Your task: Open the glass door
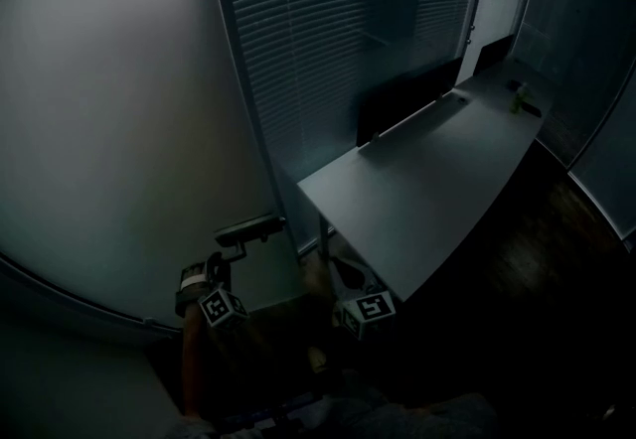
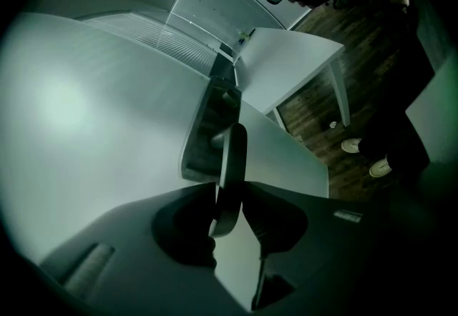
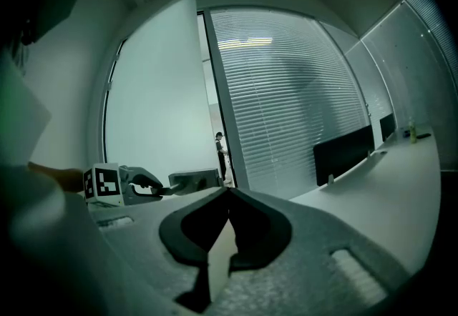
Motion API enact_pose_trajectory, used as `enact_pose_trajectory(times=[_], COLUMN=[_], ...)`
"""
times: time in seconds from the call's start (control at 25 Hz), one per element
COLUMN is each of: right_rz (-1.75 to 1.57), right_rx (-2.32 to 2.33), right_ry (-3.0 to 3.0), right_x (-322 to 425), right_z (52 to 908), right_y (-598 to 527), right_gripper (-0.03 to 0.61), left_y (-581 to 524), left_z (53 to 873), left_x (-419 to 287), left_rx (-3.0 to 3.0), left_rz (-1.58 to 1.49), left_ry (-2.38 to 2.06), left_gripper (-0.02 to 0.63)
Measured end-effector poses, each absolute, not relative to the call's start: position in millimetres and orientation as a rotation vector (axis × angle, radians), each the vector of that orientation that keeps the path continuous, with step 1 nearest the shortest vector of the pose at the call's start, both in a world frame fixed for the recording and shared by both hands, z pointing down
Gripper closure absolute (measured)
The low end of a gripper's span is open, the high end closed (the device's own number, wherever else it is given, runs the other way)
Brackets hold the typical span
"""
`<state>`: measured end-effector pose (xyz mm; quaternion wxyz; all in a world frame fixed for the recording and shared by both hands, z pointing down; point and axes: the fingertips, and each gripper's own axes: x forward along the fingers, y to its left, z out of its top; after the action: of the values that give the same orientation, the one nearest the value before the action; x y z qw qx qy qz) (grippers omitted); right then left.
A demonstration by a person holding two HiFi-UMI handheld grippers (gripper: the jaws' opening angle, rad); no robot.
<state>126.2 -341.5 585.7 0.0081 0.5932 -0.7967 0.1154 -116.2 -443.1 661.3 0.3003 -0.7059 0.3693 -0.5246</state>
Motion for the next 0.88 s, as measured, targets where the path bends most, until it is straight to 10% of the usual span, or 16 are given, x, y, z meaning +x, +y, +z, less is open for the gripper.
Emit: enact_pose_trajectory(times=[0.88], right_rz=[0.363], right_rx=[1.899], right_ry=[-2.448], right_x=[140.5], right_z=[549.1], right_y=[-241.4], right_gripper=[0.577], left_y=[-360.1], left_z=[623.8], left_x=[-130.1], left_rx=[-1.807], left_rz=[-1.420], left_ry=[0.948], left_gripper=[0.491])
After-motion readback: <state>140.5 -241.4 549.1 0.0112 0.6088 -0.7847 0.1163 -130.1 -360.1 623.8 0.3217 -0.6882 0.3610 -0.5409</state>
